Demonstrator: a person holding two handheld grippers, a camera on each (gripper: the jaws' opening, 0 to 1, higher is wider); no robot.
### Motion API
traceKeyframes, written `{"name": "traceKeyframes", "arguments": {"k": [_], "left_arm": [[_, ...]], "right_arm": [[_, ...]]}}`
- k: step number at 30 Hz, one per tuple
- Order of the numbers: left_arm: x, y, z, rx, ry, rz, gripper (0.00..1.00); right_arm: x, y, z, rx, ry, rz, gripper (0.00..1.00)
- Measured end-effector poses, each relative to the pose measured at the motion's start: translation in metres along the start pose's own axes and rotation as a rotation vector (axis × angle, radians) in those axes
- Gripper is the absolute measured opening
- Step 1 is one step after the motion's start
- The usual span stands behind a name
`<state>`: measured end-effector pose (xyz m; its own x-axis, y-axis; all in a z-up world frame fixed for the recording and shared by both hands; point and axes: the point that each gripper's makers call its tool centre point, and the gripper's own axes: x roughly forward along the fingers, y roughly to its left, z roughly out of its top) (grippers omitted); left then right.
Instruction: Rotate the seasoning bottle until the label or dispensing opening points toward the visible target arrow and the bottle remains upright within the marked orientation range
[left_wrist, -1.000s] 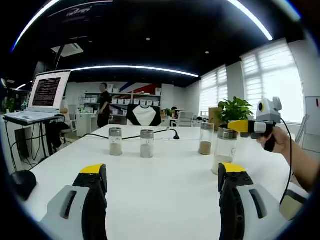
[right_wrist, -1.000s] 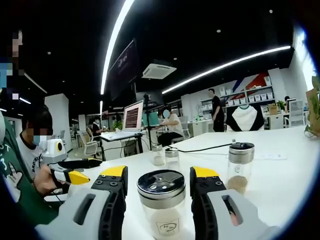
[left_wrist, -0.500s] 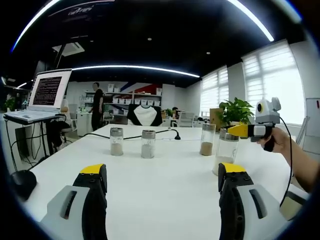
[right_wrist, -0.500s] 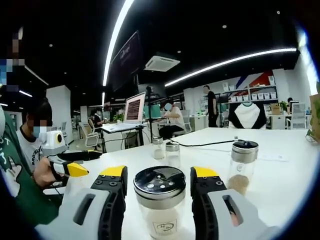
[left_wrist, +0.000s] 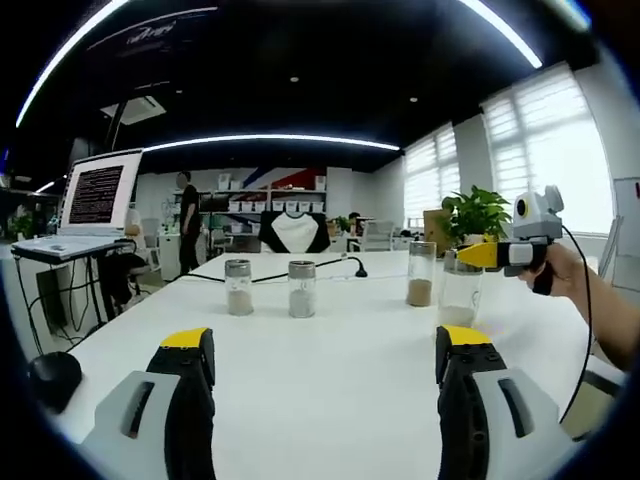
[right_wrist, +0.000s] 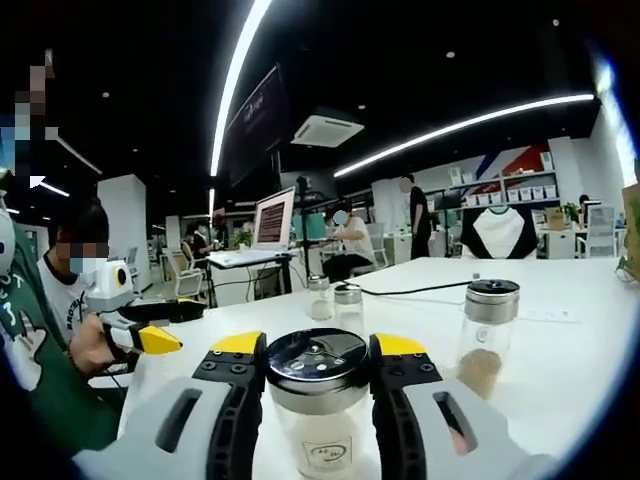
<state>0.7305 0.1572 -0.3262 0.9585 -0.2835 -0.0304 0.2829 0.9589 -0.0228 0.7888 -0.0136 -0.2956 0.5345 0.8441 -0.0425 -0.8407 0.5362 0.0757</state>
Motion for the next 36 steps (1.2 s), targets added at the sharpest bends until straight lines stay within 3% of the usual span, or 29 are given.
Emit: {"name": "traceKeyframes", "arguments": {"k": [3, 6, 10, 12, 36], "left_arm": [[0.0, 0.002, -0.001, -0.001, 0.0, 0.008, 0.96], [0.002, 0.0, -0.005, -0.056, 0.009, -0.023, 0.96], [0.002, 0.001, -0.008, -0.031, 0.013, -0.009, 0.96], [0.003, -0.002, -0.012, -0.085, 0.027, -0.037, 0.96], [-0.002, -0.002, 0.005, 0.033, -0.032, -0.007, 0.97]], "right_arm": [[0.0, 0.0, 0.0, -0.003, 0.002, -0.008, 0.4], [0.001, 0.0, 0.0, -0.005, 0.006, -0.013, 0.4], [0.001, 0.001, 0.0, -0.007, 0.0, -0.005, 0.4], [0.001, 0.001, 0.0, -0.007, 0.001, -0.005, 0.4], [0.002, 0.002, -0.001, -0.032, 0.013, -0.045, 0.39]]}}
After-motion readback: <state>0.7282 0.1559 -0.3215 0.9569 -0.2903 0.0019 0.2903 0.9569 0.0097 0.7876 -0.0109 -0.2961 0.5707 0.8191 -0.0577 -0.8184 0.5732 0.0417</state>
